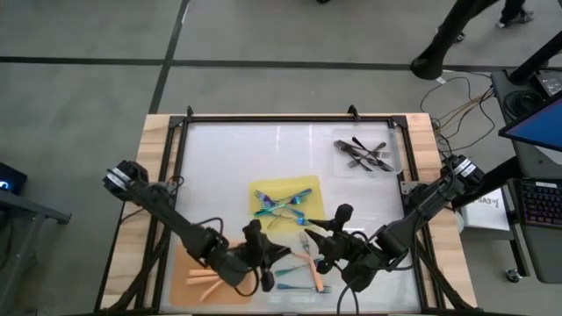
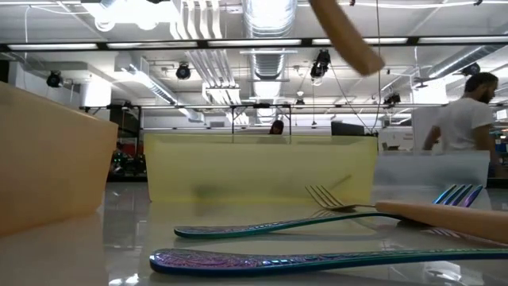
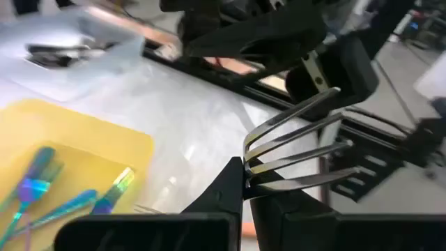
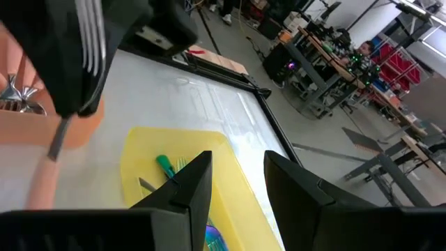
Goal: Sort silverware by color (type)
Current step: Put the top orange fork into the orange bin
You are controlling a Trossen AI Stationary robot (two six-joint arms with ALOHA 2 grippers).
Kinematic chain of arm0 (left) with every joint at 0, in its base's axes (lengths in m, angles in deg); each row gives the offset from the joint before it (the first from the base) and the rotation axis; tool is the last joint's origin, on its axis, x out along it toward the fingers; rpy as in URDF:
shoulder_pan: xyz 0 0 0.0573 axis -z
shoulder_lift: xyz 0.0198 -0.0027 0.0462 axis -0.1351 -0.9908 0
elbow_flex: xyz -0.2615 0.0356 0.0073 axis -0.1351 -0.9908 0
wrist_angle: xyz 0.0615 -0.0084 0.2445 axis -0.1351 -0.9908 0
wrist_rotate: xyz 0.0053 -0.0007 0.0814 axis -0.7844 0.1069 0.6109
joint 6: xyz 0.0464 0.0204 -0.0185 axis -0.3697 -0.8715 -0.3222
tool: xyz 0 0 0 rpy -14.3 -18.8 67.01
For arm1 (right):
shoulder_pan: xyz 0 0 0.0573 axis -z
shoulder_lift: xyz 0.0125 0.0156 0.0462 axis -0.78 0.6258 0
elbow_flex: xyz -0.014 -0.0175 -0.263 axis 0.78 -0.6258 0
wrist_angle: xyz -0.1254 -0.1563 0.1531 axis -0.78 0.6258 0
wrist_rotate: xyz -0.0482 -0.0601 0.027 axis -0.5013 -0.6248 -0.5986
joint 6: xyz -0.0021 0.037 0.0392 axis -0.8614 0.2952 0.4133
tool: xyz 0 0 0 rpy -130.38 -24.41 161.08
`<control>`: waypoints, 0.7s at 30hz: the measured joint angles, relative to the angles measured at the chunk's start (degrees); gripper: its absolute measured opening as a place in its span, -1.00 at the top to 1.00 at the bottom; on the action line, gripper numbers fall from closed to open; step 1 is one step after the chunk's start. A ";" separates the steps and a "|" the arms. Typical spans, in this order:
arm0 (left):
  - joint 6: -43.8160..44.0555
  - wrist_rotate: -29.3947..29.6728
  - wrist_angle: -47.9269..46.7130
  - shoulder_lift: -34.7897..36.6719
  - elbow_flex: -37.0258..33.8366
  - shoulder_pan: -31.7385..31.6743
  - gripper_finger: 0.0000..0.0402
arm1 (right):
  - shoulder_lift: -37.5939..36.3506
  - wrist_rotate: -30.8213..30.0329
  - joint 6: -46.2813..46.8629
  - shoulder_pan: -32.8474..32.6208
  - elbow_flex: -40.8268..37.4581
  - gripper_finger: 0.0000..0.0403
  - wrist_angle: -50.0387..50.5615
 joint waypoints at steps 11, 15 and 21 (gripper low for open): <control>11.17 -5.66 -19.76 13.22 0.00 -2.20 1.00 | 0.00 -0.01 2.96 0.02 0.00 0.39 5.78; 23.14 -6.62 -31.62 17.57 0.00 -0.32 1.00 | 0.00 0.00 7.89 0.02 0.00 0.39 10.13; 36.04 -11.92 -37.99 20.41 0.00 2.77 1.00 | 0.00 0.26 14.06 0.02 0.00 0.39 15.93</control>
